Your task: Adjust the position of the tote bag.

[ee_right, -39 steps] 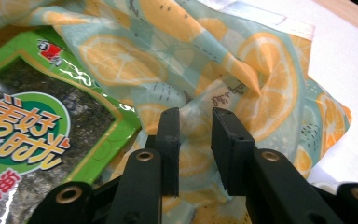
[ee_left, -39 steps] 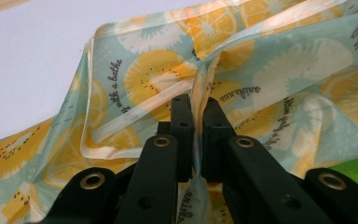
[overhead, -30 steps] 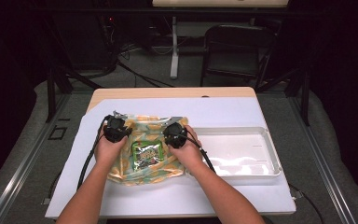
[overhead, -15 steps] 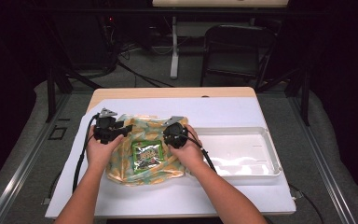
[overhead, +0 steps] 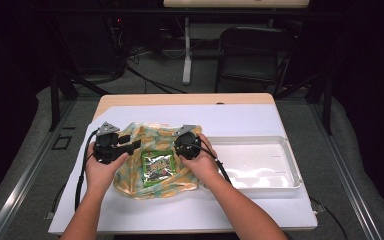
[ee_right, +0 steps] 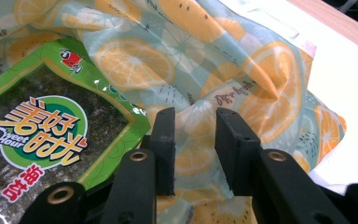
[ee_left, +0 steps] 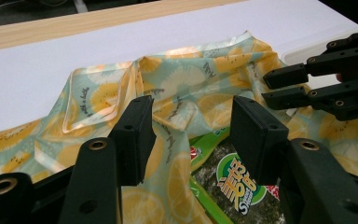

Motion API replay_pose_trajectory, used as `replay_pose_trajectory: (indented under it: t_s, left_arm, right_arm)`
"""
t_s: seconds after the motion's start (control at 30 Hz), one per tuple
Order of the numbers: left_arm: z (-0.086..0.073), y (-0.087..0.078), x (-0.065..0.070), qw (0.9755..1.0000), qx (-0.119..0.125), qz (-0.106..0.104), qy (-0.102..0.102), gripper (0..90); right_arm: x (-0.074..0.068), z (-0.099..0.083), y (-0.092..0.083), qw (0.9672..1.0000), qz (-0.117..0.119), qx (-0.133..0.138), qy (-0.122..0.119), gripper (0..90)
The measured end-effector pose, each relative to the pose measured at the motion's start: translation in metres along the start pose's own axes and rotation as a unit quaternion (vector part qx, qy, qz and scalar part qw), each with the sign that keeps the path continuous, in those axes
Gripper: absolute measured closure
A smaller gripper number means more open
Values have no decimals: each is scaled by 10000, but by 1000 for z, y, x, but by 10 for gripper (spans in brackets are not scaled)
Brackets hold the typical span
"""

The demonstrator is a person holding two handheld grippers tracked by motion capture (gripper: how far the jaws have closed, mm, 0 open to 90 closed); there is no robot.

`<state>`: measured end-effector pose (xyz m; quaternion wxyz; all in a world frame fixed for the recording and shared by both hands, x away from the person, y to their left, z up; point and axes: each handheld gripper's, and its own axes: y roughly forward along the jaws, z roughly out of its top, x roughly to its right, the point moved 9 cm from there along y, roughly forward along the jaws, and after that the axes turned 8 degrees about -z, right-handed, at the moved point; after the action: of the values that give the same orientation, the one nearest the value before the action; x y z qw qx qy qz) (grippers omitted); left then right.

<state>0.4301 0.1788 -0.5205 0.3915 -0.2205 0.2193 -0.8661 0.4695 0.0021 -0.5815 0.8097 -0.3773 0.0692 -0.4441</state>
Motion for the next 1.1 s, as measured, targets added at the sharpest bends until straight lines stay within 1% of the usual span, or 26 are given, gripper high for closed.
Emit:
replay_pose_trajectory:
  t_s: [0.03, 0.07, 0.13, 0.23, 0.3, 0.33, 0.37, 0.4, 0.43, 0.5, 0.53, 0.6, 0.63, 0.67, 0.7, 0.77, 0.83, 0.9, 0.93, 0.97, 1.1]
  left_arm:
    - [-1, -1, 1, 10000, 34, -40, -36, 488]
    - [-4, -1, 1, 10000, 20, -37, -51, 481]
    - [-9, 0, 1, 10000, -84, 22, -32, 464]
    - [-17, 6, 3, 9996, -285, 73, 55, 452]
    - [-23, 10, 2, 9987, -438, 192, 170, 452]
    - [-25, 12, 2, 9980, -527, 247, 227, 452]
    - [-27, 13, 2, 9974, -597, 296, 276, 465]
    - [-31, 15, 1, 9961, -697, 401, 361, 497]
    - [-34, 17, 0, 9951, -774, 453, 413, 559]
    - [-36, 20, -2, 9949, -785, 484, 411, 649]
    - [-38, 20, -3, 9939, -892, 483, 434, 689]
    - [-41, 24, -4, 9936, -890, 503, 479, 772]
    - [-42, 25, -5, 9935, -912, 494, 471, 804]
    - [-43, 25, -6, 9930, -962, 482, 491, 820]
    - [-44, 26, -7, 9928, -961, 505, 497, 835]
    - [-46, 26, -10, 9921, -979, 574, 539, 862]
    - [-47, 25, -11, 9921, -967, 597, 534, 872]
    - [-46, 24, -11, 9926, -931, 580, 524, 874]
    - [-45, 24, -10, 9934, -846, 595, 486, 874]
    - [-45, 23, -9, 9933, -889, 551, 494, 875]
    - [-45, 23, -8, 9941, -845, 523, 445, 876]
  right_arm:
    - [0, 0, 0, 10000, -1, 5, -1, 685]
    - [0, 0, -1, 10000, -13, 19, -4, 682]
    - [1, 1, -1, 10000, -24, 53, 7, 676]
    - [1, 1, -1, 10000, -38, 46, 11, 671]
    - [-1, 2, -1, 10000, -17, 69, 21, 669]
    - [-1, 1, -2, 10000, -22, 42, -20, 669]
    - [-2, 2, -2, 10000, -15, 52, -21, 668]
    - [-2, 2, -2, 10000, -14, 65, -32, 667]
    - [-2, 2, -4, 10000, -26, 62, -65, 667]
    - [-1, 4, -6, 9999, -25, 127, -35, 667]
    - [-1, 4, -7, 9999, -21, 135, -34, 667]
    - [-1, 6, -10, 9998, -6, 191, -13, 667]
    - [-1, 8, -11, 9997, -1, 224, -12, 664]
    - [-2, 9, -12, 9996, -1, 285, -2, 658]
    - [-2, 11, -14, 9995, -23, 304, -40, 654]
    - [-6, 16, -17, 9993, 20, 358, -74, 643]
    - [-10, 21, -17, 9989, 72, 446, -101, 633]
    - [-15, 23, -16, 9989, 133, 397, -192, 624]
    - [-18, 24, -14, 9989, 152, 389, -214, 619]
    - [-21, 26, -12, 9988, 191, 363, -253, 612]
    - [-30, 29, -3, 9986, 261, 333, -331, 574]
